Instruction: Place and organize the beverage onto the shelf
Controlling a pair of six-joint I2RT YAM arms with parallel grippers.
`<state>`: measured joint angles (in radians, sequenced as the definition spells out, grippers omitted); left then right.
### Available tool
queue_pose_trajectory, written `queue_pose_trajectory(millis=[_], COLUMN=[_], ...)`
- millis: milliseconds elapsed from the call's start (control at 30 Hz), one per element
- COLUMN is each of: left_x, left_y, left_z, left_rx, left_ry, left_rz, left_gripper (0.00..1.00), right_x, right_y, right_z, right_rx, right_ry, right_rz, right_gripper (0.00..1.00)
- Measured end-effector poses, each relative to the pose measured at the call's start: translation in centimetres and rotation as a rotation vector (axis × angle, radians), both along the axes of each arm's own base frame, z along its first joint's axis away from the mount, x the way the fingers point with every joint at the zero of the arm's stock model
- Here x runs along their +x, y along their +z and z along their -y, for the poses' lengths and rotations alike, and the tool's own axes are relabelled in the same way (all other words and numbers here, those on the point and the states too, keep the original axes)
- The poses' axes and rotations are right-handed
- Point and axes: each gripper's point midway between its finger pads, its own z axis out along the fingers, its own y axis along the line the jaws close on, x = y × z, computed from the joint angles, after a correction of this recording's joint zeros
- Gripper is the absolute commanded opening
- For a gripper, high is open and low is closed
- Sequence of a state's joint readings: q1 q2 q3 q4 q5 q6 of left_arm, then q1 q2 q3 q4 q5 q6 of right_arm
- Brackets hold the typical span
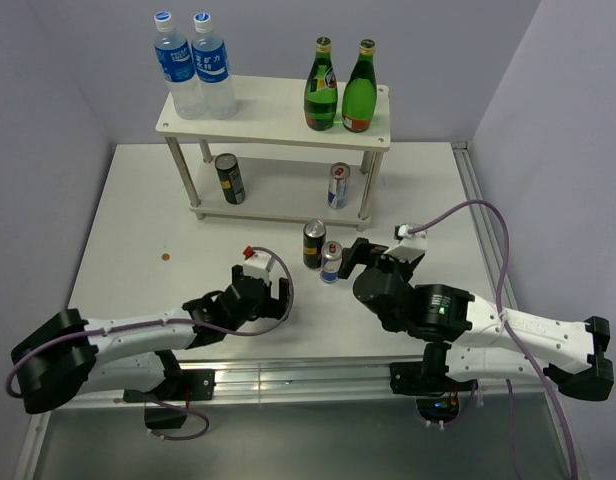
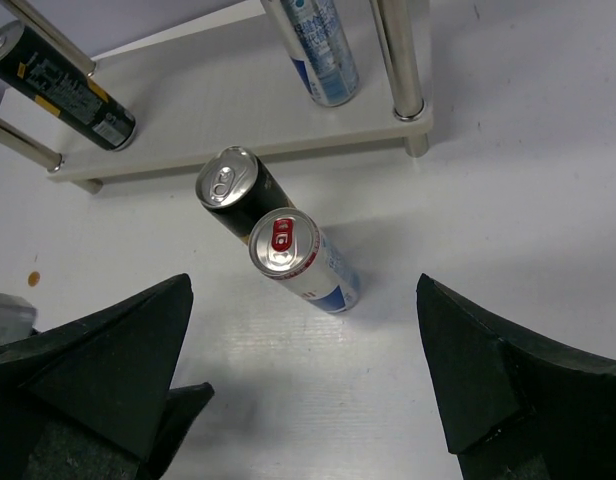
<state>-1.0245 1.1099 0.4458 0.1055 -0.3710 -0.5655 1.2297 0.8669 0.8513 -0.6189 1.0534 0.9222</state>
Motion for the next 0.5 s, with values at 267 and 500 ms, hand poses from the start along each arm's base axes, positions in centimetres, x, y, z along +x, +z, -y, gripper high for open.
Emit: queue_pose_trajectory(millis=[267, 500], left_x=[2.7, 5.2], left_y=[-0.5, -1.3], left_z=[2.4, 4.9], left_rx=[-0.055, -0.069], left_ry=[0.036, 0.047], left_rz=[0.095, 0.159], left_gripper=[0.99, 0.99], right_x=[-0.1, 0.0], right_y=[0.3, -0.3], right_z=[0.7, 0.6], right_rx=[0.002, -0.017], right_ry=[-0.011, -0.014], right_rz=[0.008, 0.002], right_gripper=[1.00, 1.00])
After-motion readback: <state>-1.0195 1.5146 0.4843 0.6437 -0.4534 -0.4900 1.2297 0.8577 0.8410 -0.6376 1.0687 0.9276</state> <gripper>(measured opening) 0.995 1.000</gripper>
